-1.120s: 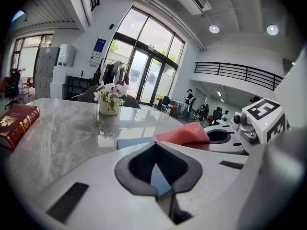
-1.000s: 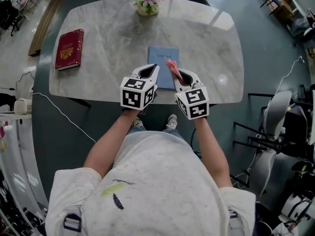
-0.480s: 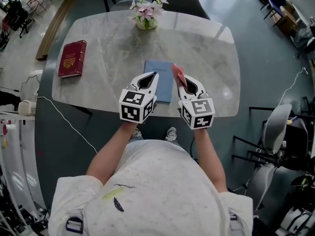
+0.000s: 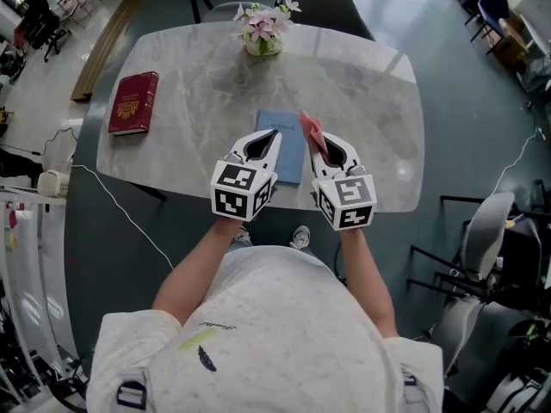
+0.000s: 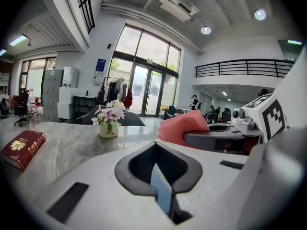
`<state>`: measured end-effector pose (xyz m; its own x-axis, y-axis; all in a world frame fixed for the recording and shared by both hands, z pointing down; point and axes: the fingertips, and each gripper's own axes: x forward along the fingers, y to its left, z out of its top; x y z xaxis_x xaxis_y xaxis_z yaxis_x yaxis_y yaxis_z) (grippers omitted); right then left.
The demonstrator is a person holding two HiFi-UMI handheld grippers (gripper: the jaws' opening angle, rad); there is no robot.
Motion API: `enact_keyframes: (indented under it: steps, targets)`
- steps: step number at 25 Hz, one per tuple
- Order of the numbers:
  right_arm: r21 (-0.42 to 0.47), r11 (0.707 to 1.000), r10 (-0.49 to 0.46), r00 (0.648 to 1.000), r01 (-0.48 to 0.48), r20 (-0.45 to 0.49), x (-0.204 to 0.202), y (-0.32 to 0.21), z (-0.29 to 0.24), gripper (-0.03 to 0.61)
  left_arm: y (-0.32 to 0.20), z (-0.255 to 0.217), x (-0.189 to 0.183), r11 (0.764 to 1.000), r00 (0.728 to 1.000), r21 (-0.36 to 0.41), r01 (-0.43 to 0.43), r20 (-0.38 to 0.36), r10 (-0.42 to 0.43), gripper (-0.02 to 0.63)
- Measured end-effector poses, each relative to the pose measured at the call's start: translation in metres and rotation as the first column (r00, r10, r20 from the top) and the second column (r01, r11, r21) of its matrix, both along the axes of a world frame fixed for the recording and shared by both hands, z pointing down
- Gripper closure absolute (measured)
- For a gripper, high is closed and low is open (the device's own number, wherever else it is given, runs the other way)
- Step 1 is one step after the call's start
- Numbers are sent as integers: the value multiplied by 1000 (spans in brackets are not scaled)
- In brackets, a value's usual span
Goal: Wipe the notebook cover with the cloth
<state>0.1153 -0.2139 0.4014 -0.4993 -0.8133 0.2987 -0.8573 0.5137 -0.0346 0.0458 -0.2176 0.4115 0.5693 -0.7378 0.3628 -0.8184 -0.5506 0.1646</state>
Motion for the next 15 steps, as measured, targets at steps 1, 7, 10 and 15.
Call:
enact_keyframes:
  steps: [1,7,10,15]
  targets:
    - [-1,1000,-1,1000,1,3,-1,0,1,563,0,0,-1,1000,1000,0,2,1,-2,607]
    - [-7,1000,6,1000,-6,11,-4,0,4,563,0,2,-4,1000,1000,-5,-3,10,3,607]
    - [-8,1000,10,1000,-10,15,-6,-1,4,563,0,4,-5,1000,1000,-9,-9,12,9,607]
    - [-13,1000,14,1000,-14,16,-8,-1,5,563,-2,3,-7,1000,1000,-8,-16,10,16,607]
